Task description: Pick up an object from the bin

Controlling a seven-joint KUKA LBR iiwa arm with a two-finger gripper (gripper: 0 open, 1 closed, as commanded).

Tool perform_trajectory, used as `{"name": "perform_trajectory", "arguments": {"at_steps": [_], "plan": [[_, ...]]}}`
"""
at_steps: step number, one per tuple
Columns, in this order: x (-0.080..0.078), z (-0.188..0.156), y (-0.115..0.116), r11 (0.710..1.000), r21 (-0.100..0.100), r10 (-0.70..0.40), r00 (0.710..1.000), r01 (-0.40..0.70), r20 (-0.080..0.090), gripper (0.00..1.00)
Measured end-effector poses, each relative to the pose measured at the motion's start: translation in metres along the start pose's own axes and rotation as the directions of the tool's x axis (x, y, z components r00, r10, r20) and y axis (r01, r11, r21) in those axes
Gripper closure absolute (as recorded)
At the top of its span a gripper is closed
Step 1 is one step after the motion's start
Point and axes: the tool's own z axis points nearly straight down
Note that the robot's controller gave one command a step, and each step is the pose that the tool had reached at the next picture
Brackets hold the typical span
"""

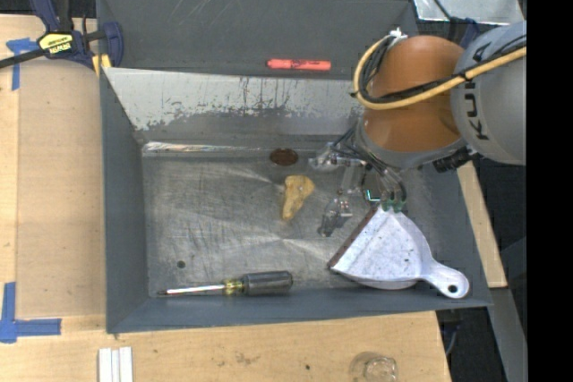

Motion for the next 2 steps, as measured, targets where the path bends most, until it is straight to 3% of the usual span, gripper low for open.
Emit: {"name": "perform_trajectory", "arguments": {"at_steps": [1, 2], "plan": [[-0.017, 0.054, 0.037, 1.0, 0.0, -0.031, 1.0, 0.031, 0.006, 0.0], [-0.071, 0.059, 0.012, 0.998, 0.001, -0.07, 0.998, 0.07, 0.001, 1.0]]}}
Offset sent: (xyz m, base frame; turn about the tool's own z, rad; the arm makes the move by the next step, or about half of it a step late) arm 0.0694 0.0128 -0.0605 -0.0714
